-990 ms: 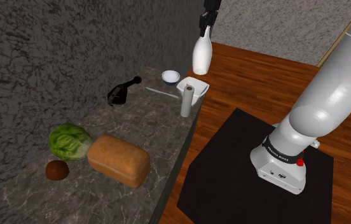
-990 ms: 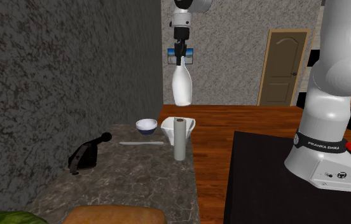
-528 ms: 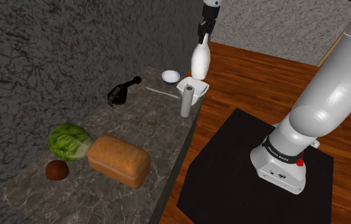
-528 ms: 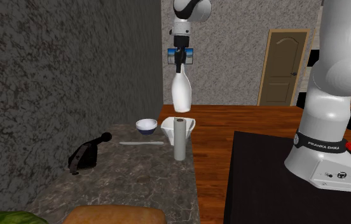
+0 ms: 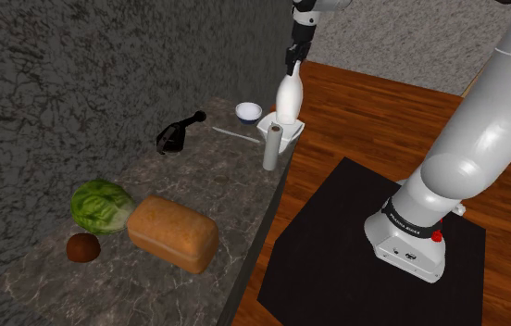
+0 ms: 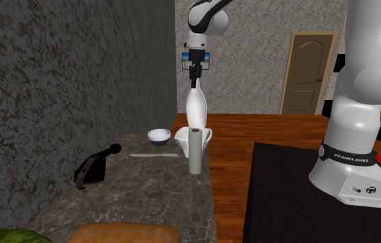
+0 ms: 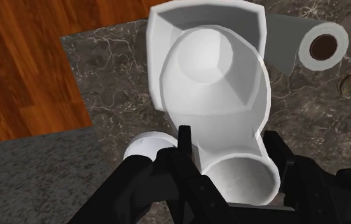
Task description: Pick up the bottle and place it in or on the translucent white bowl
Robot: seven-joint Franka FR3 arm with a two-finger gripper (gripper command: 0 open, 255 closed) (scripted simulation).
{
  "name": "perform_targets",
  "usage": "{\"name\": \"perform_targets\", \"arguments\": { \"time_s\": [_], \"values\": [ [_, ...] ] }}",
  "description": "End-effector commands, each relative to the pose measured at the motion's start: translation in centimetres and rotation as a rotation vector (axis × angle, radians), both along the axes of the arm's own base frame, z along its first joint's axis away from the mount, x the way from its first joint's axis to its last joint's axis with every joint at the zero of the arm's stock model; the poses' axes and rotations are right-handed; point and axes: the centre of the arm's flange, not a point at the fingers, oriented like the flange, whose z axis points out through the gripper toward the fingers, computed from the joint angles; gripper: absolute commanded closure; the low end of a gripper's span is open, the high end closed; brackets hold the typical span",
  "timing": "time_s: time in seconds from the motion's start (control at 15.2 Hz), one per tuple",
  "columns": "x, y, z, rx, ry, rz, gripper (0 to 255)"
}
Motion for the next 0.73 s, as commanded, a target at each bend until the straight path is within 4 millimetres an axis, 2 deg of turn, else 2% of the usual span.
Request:
{"name": "perform_targets", "arguments": {
  "time_s": [0.0, 0.26, 0.66],
  "values": [
    [0.0, 0.0, -1.0, 0.000, -0.001, 0.000, 255],
    [0.0, 0.0, -3.1, 0.000, -0.001, 0.000, 255],
    [0.0, 0.0, -3.1, 0.000, -0.001, 0.000, 255]
  ]
}}
